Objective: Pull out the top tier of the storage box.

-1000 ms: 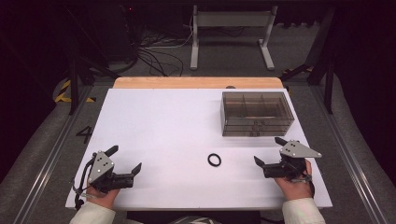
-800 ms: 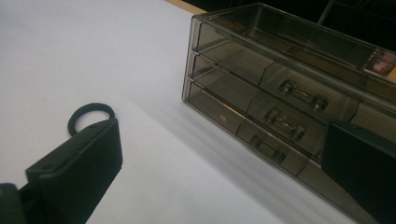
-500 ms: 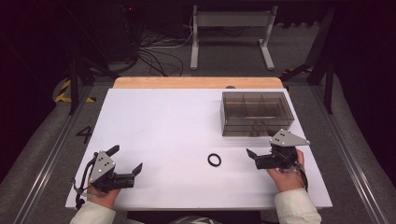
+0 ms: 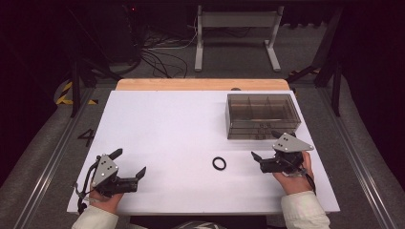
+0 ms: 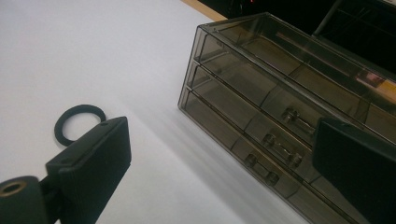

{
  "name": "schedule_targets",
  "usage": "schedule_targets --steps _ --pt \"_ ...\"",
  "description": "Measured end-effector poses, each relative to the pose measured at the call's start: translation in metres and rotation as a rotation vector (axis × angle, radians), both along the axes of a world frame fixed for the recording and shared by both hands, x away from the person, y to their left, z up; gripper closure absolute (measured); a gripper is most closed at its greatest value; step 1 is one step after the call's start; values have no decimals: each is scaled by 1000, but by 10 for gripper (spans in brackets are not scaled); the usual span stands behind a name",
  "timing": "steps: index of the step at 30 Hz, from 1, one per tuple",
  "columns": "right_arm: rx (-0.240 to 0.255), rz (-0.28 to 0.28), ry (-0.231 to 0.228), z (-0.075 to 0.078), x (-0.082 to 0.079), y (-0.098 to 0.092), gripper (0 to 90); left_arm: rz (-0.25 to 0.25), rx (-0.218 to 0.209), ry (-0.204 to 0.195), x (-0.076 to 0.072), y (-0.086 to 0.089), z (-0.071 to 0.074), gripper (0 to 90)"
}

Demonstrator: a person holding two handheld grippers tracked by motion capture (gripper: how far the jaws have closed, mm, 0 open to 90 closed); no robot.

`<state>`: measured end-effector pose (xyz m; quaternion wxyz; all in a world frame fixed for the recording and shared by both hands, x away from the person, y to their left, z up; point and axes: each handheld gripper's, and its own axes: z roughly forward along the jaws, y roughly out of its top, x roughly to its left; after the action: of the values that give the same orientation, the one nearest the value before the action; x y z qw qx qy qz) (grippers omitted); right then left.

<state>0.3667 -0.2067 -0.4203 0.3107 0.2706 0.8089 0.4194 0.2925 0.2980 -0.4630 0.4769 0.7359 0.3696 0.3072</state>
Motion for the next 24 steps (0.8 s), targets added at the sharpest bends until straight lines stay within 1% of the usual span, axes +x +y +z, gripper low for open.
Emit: schedule_targets --steps 1,3,5,6,7,8,9,10,11,12,13,14,15,16,17,18,19,20,21,22,23,24 --pt "-15 -4 -5 1 1 0 65 0 1 0 0 0 0 5" --pt "-22 -6 -9 1 0 0 66 0 1 0 0 0 0 5" --pt "-54 -4 -33 5 0 1 80 1 3 -2 0 0 0 5" --pt "-54 -4 -33 5 0 1 80 1 3 -2 0 0 0 5" --pt "-78 -1 -57 7 -1 1 98 0 4 -3 0 0 0 5" --pt "-78 -1 -57 7 -1 1 98 0 4 -3 0 0 0 5" --pt "-101 13 -92 11 -2 2 123 0 5 -2 0 0 0 5" --pt "-115 17 -112 12 -2 3 134 0 6 -2 0 0 0 5" --pt "-132 21 -126 13 -2 3 141 -3 9 -2 0 0 0 5" --pt "-132 21 -126 13 -2 3 141 -3 9 -2 0 0 0 5" --pt "-179 22 -152 15 -2 5 154 -2 8 -2 0 0 0 5" --pt "-179 22 -152 15 -2 5 154 -2 8 -2 0 0 0 5" --pt "-228 24 -171 14 -2 7 164 1 2 0 0 0 0 5" --pt "-228 24 -171 14 -2 7 164 1 2 0 0 0 0 5" --pt "-259 25 -186 13 -3 8 167 -1 1 0 0 0 0 5" --pt "-266 22 -192 12 -3 10 167 -1 1 0 0 0 0 5" --pt "-285 23 -196 11 -4 10 167 0 4 -1 0 0 0 5" --pt "-285 23 -196 11 -4 10 167 0 4 -1 0 0 0 5" --pt "-309 20 -208 9 -5 13 167 -4 9 -3 0 0 0 5" --pt "-319 14 -220 9 -5 13 167 -3 8 -3 0 0 0 5" --pt "-319 14 -220 9 -5 13 167 -3 8 -3 0 0 0 5" --pt "-335 13 -228 8 -6 15 167 -1 5 -2 0 0 0 5"
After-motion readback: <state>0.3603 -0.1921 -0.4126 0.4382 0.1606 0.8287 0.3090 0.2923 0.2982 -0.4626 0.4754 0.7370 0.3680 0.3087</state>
